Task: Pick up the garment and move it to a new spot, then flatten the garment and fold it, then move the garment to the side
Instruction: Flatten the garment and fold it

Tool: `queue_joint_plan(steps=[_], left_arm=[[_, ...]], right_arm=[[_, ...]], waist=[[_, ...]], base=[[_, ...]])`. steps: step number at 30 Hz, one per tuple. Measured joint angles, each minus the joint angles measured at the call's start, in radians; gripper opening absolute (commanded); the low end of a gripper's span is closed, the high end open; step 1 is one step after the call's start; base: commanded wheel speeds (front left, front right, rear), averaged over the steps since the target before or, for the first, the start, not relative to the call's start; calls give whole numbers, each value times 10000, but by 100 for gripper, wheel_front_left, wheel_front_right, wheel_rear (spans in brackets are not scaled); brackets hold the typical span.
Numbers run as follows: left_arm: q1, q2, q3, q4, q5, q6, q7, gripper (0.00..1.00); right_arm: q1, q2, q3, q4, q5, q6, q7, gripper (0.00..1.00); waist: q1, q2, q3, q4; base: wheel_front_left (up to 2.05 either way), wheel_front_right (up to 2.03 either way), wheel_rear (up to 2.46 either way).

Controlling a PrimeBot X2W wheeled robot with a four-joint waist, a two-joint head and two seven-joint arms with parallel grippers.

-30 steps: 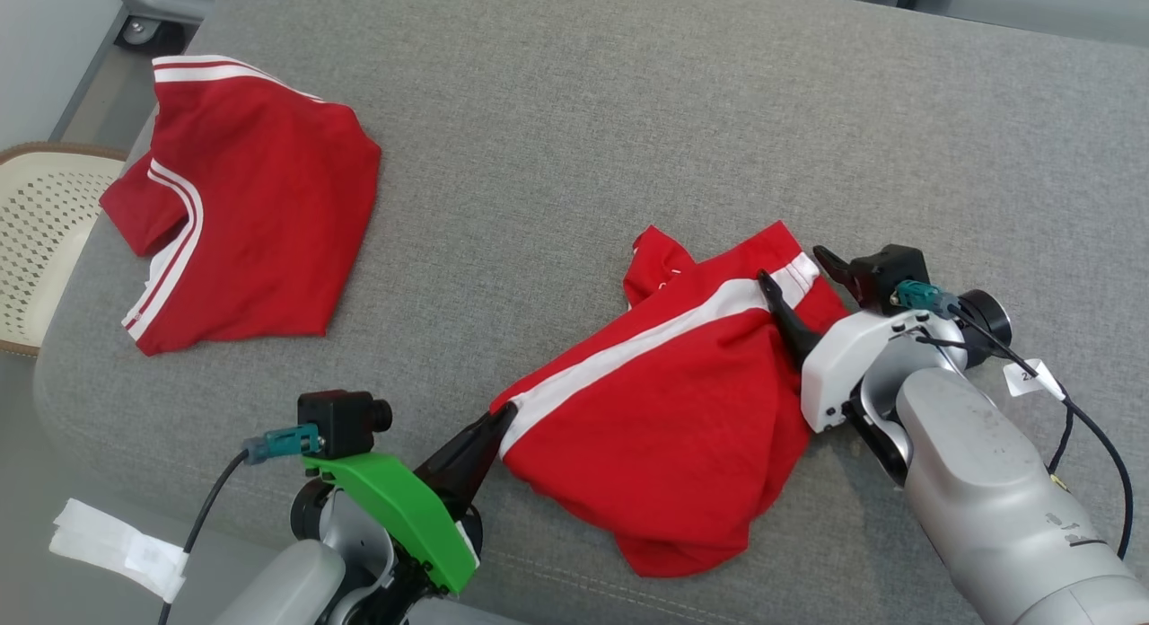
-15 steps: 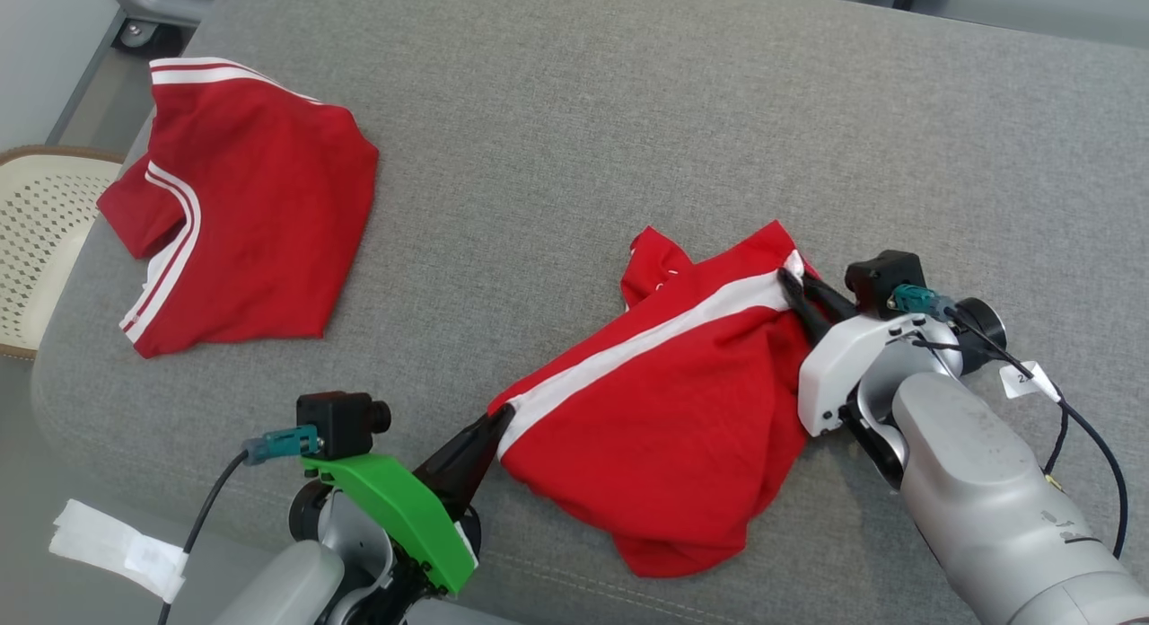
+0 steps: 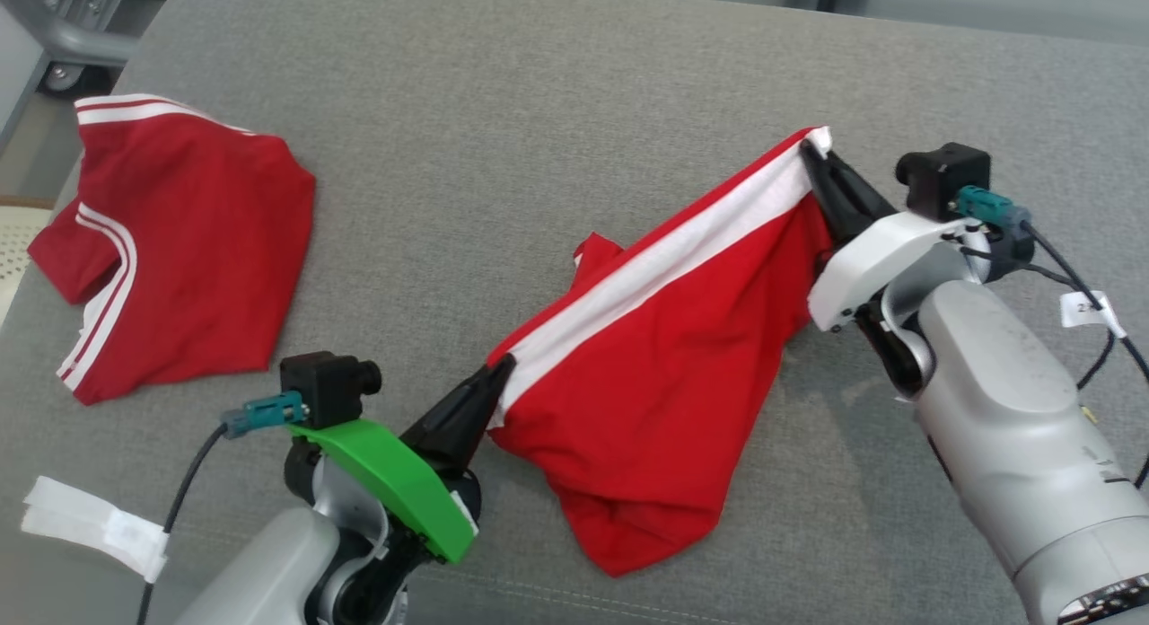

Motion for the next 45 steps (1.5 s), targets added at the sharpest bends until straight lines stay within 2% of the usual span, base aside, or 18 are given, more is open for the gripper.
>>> queue_joint_plan(steps=[1,2,3,4,5,7,8,14,17,21,28,45], left_arm=[[-17,-44,-104,-105,12,-36,12,0],[-14,-155,-176,-153,17,-61,33,8],[-14,-282,-282,-173,15,-69,107,28],[-12,-372,-435,-192,17,-71,146,42],[-6,-476,-512,-188,48,-71,138,49],[6,-633,-562,-192,73,-71,123,95],[29,-673,-625,-192,73,-71,123,100],[256,-871,-575,-109,67,48,-104,100],[270,-878,-447,-84,-23,92,-182,100],[441,-980,-464,59,-405,92,-71,100],[494,-1498,-412,171,-1248,73,263,100],[-428,-1492,-155,984,-1335,272,957,100]], right_arm=[[12,-150,-73,-17,36,0,0,0],[32,-311,-165,-23,71,0,0,0],[71,-483,-242,-23,123,0,0,0],[130,-635,-297,-13,163,0,0,0],[241,-763,-378,-12,207,2,0,0],[558,-945,-523,58,255,2,0,0],[749,-1011,-602,96,314,6,0,0],[1755,-1609,-1262,343,568,-15,0,0],[2110,-1708,-1438,360,715,-29,0,0],[2365,-1703,-1555,301,823,-25,0,0],[2368,-1459,-1471,-92,823,-17,0,0],[2568,-1099,-1141,-357,742,-13,0,0]], waist=[[0,0,-25,-107],[0,0,-50,-215],[0,0,-77,-331],[0,0,-102,-445],[0,0,-127,-561],[0,0,-176,-798],[0,0,-198,-916],[0,0,-283,-1592],[0,0,-308,-1848],[0,0,-341,-2038],[0,0,-358,-2077],[0,0,-460,-2485]], base=[[0,0,0],[0,0,0],[0,0,0],[0,0,0],[0,0,0],[0,0,0],[0,0,0],[0,0,0],[0,0,0],[0,0,0],[0,0,0],[0,0,0]])
